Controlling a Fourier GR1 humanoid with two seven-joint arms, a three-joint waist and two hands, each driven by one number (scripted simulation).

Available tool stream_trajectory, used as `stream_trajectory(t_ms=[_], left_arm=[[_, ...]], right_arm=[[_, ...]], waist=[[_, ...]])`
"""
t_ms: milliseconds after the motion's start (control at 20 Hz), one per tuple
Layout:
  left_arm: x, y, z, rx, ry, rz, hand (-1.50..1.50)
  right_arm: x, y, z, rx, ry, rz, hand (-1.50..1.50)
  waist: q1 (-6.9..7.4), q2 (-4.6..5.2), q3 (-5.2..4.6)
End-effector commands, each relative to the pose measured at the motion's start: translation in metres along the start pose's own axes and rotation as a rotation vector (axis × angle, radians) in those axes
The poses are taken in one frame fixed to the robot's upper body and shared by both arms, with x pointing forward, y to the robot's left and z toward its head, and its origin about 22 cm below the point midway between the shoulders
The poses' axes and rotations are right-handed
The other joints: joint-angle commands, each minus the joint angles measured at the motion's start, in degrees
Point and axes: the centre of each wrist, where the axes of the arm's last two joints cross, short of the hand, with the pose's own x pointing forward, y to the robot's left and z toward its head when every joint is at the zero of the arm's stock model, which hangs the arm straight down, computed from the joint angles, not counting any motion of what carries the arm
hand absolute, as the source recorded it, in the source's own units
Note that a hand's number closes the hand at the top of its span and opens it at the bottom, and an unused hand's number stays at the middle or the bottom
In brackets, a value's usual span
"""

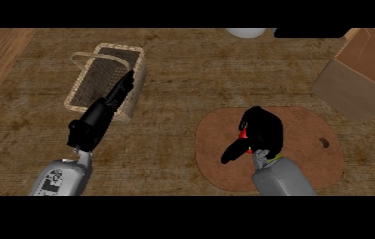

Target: Pick the tomato from the cutting board and place it in the cardboard box

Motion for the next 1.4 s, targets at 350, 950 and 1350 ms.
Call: stream_trajectory(t_ms=[350, 950, 1350], left_arm=[[-0.006, 0.001, 0.001, 0.012, 0.031, 0.015, 0.0], [-0.014, 0.014, 0.017, 0.088, 0.049, 0.005, 0.0], [-0.007, 0.019, 0.016, 0.124, 0.044, 0.003, 0.0]], right_arm=[[-0.054, -0.034, 0.024, 0.038, -0.961, 0.323, 1.5], [-0.158, -0.148, -0.001, -0.118, -1.377, 0.241, 1.5], [-0.236, -0.229, -0.019, -0.176, -1.441, -0.037, 1.5]], waist=[[-0.98, -0.44, 0.72], [-5.58, -0.06, 0.94], [-6.39, -0.02, 0.8]])
